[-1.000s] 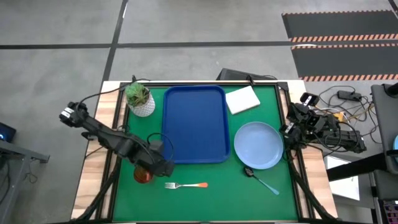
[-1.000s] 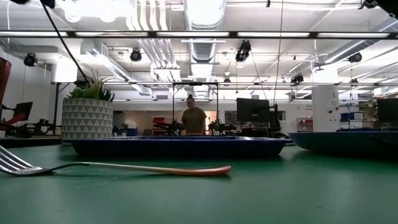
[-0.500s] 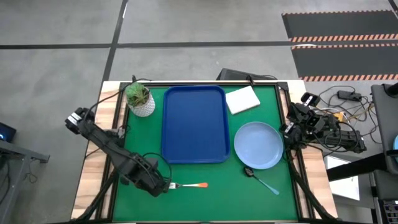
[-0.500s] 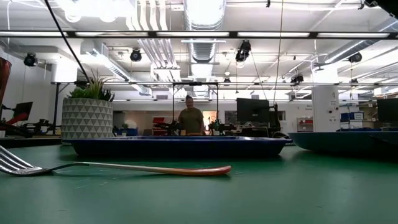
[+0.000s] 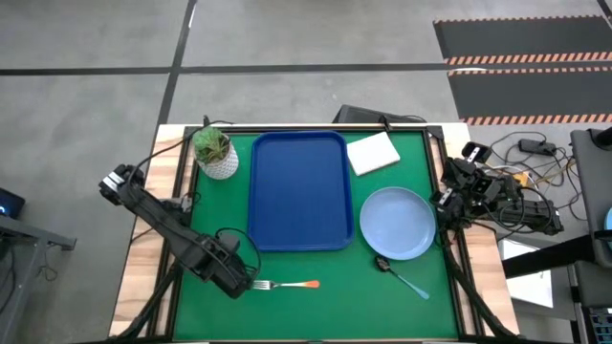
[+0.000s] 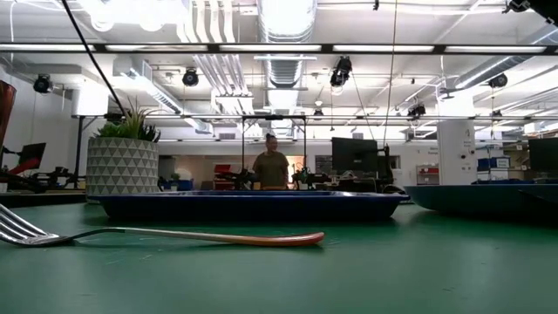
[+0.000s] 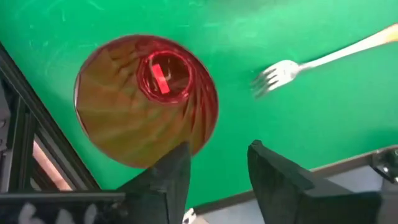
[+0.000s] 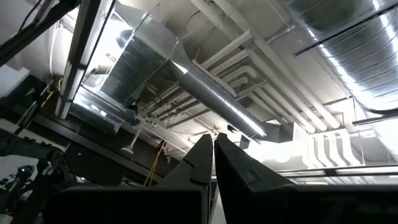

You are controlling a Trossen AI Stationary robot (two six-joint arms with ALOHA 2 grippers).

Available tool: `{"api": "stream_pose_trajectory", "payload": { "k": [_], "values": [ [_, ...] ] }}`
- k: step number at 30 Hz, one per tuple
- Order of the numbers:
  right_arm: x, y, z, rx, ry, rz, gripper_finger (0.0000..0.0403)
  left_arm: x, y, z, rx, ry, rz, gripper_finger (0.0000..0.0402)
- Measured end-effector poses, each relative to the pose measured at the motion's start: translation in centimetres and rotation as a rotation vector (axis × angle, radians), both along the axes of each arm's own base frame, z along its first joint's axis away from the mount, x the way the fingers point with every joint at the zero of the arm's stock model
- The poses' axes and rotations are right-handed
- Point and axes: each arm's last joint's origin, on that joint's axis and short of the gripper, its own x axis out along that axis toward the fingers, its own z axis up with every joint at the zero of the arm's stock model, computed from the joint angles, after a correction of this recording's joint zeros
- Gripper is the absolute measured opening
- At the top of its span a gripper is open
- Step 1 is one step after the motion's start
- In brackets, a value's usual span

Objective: Pick and place plate/cup/fork/spoon on tray
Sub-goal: Put the brown glass on the blue tray

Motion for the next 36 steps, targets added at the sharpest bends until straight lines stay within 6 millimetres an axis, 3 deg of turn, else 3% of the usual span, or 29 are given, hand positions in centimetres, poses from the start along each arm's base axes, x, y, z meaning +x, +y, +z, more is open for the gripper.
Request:
{"api": "stream_pose_trajectory", "payload": {
  "k": [15, 21, 27, 36],
  "values": [
    [-0.1, 0.0, 0.0, -0.007, -0.004, -0.008, 0.0009, -0.2, 0.0, -6.0, -0.015, -0.007, -0.024, 0.0114],
    [0.0, 0.0, 0.0, -0.007, -0.003, -0.009, 0.0009, -0.1, -0.1, -6.1, -0.03, -0.019, -0.077, 0.0027],
    [-0.1, 0.0, 0.0, -0.007, -0.004, -0.009, 0.0009, -0.3, -0.4, -5.2, -0.136, 0.027, -0.114, 0.0002],
    [-0.1, 0.0, 0.0, 0.017, -0.008, 0.01, 0.0009, 1.1, -0.3, 1.3, -0.205, -0.104, -0.145, 0.0001]
  ]
}}
